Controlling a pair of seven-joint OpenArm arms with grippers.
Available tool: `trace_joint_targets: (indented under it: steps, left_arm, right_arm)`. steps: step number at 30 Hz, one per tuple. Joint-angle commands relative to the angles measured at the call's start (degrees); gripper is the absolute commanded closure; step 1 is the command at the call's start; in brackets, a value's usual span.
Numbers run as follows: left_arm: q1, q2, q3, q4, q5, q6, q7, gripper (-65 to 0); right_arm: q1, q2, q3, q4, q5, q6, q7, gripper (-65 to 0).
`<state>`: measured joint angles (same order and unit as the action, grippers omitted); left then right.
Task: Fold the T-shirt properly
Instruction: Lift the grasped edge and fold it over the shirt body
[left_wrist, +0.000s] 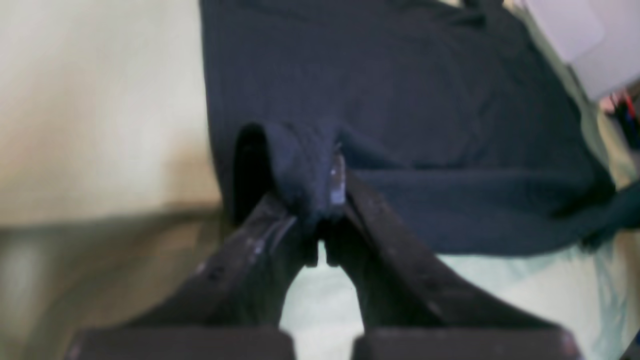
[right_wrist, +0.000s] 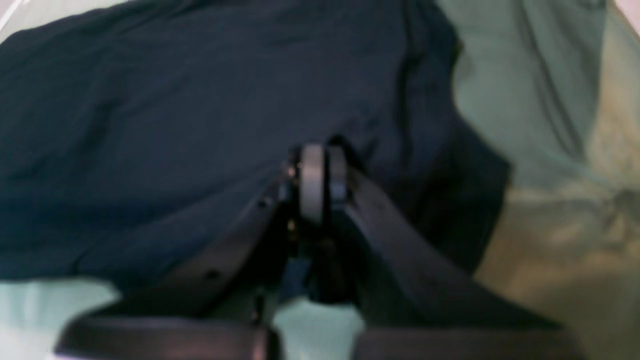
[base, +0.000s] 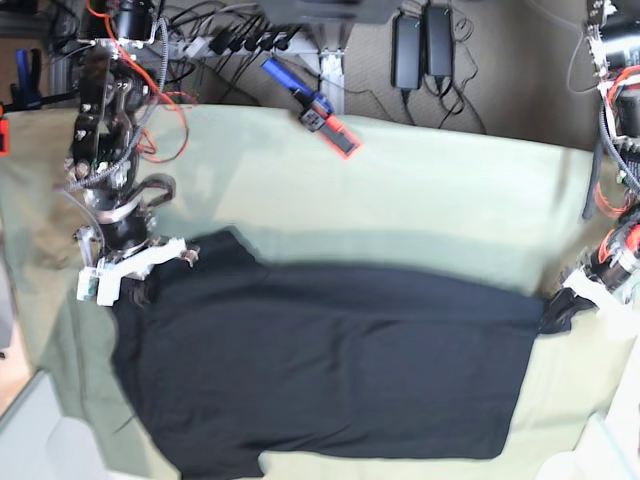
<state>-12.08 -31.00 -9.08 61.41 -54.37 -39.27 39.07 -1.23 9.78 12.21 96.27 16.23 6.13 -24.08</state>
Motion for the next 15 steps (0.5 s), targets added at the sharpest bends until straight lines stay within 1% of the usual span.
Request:
trace_joint_targets:
  steps: [1, 3, 5, 7, 10, 12, 15]
  left_arm:
    - [-2.40, -1.22, 0.76, -0.39, -0.31, -0.73, -2.21, 0.0]
    - [-4.50, -1.20, 2.49, -2.47, 1.22, -0.73, -4.33, 0.0]
    - [-6.25, -1.20, 3.52, -4.42, 2.84, -0.73, -5.75, 0.0]
    - [-7.63, -1.20, 4.35, -6.38, 2.99, -0.73, -6.47, 0.0]
    - [-9.11, -0.98, 5.38, -9.44, 3.28, -0.73, -8.02, 0.0]
    - [-10.14, -0.55, 6.10, -11.50, 4.44, -0.73, -8.96, 0.0]
    - [-11.13, 0.52, 6.99, -13.51, 7.21, -0.73, -11.85, 0.0]
  right_arm:
    - [2.43, 0.90, 0.26, -0.57, 0.07, 1.88, 1.55, 0.0]
    - [5.55, 1.53, 0.26, -3.89, 0.07, 2.23, 1.55, 0.0]
    - [8.48, 2.05, 0.26, -7.06, 0.04, 3.78, 1.55, 0.0]
    - [11.30, 2.34, 0.26, -10.32, 0.04, 4.87, 1.57, 0.0]
    - [15.15, 2.56, 0.26, -15.50, 0.04, 5.46, 1.55, 0.0]
    - [17.18, 2.60, 0.26, -18.43, 0.04, 5.92, 1.55, 0.0]
    - [19.43, 2.60, 0.20, -21.97, 0.00, 7.32, 1.60, 0.0]
